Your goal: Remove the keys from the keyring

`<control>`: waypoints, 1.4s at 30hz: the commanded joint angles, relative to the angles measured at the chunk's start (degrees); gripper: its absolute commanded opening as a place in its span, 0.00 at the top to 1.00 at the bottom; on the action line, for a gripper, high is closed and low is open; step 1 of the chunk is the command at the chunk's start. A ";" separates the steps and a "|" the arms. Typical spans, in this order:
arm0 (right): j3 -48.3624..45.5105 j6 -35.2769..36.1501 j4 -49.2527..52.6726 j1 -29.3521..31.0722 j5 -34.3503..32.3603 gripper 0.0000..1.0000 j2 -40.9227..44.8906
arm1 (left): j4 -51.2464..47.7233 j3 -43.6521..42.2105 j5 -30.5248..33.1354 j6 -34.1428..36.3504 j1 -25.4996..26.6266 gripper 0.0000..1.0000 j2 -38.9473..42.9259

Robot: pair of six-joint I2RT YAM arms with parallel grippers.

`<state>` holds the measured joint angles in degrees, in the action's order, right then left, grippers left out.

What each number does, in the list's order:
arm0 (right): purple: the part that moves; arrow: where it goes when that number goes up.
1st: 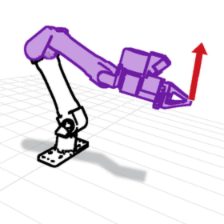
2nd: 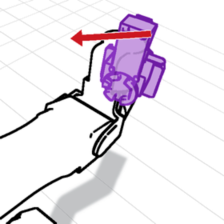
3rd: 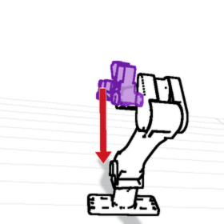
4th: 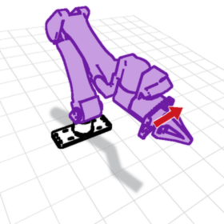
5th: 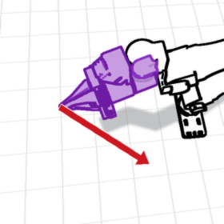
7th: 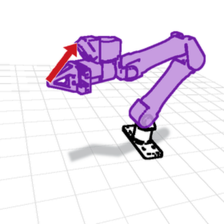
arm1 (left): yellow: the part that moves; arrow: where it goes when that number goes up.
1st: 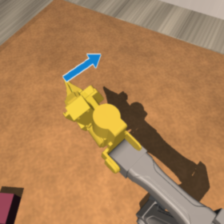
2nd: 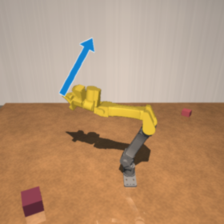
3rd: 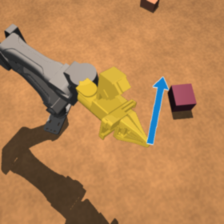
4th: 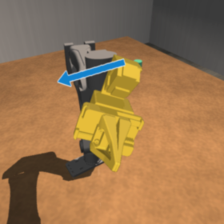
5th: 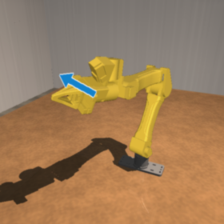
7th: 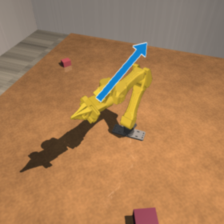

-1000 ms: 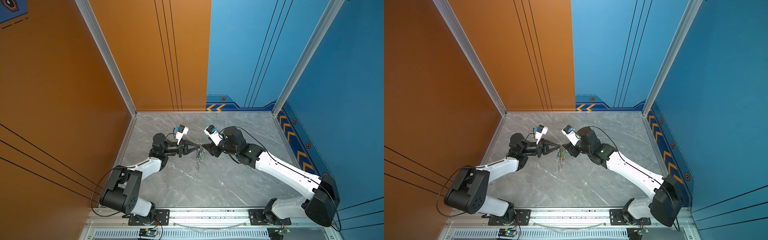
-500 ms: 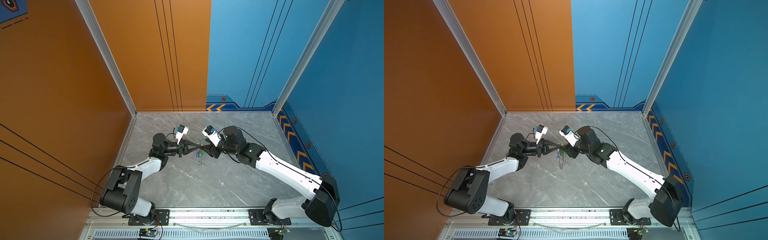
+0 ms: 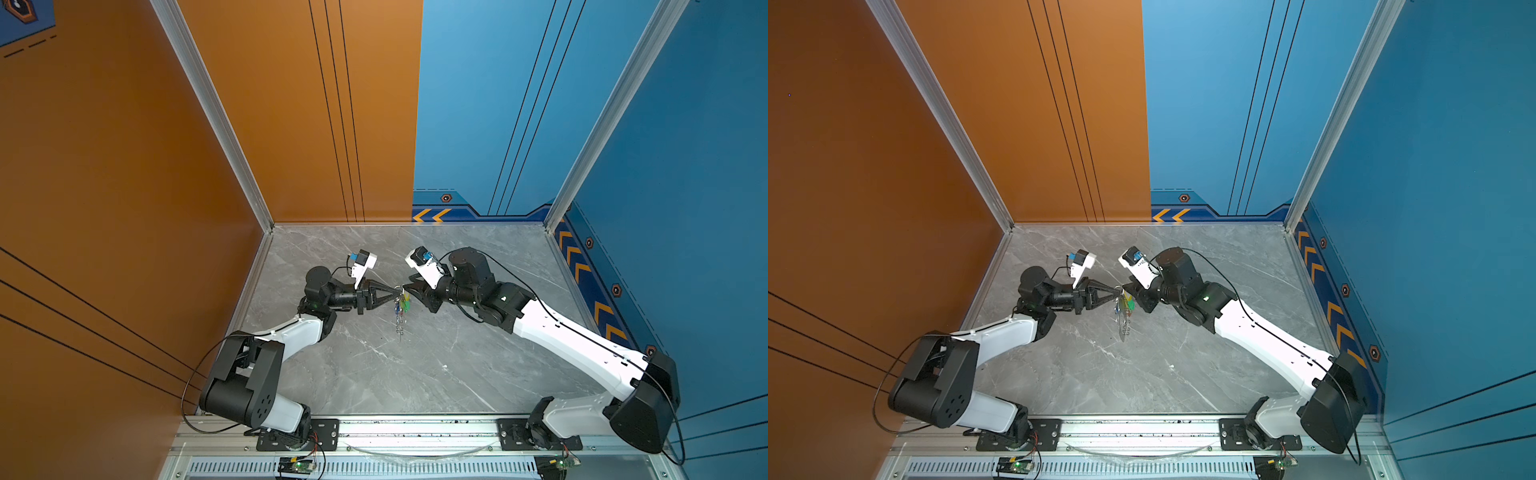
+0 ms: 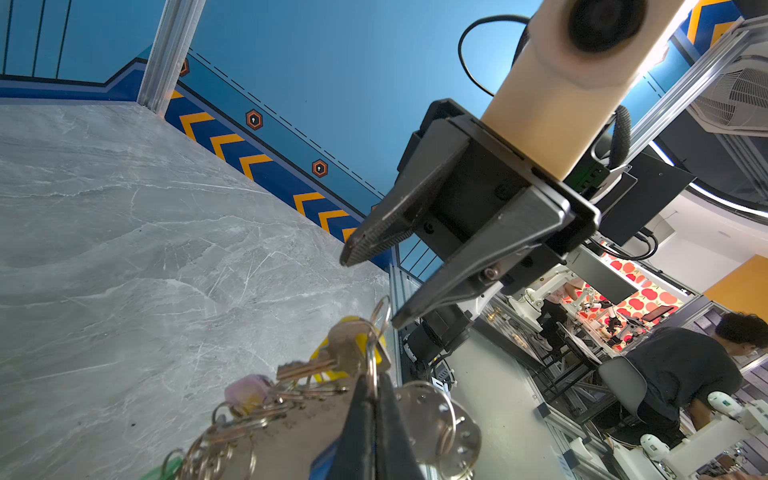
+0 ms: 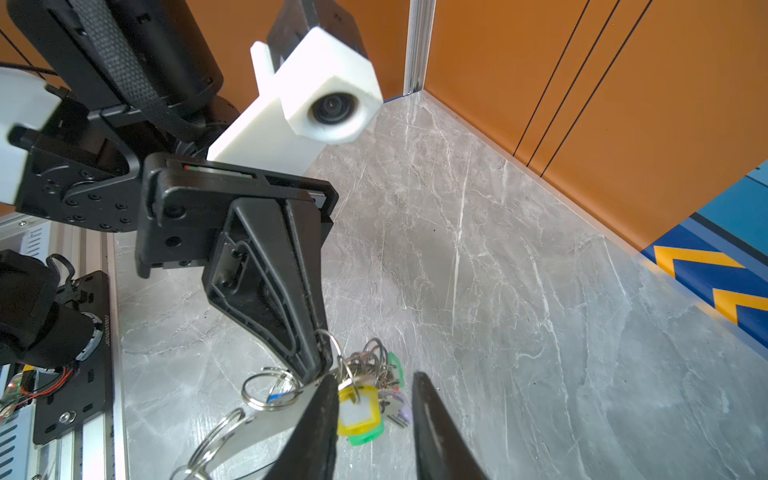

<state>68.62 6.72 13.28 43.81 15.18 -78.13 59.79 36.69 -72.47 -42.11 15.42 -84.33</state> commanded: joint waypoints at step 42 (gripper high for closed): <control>5.89 16.89 5.32 7.42 -18.17 1.00 -2.06 | 1.43 1.83 -2.57 -2.63 1.79 1.00 -4.14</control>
<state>73.12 20.82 21.08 50.63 0.64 -81.03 60.07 37.30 -72.73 -44.03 16.47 -87.72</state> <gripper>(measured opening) 0.047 0.044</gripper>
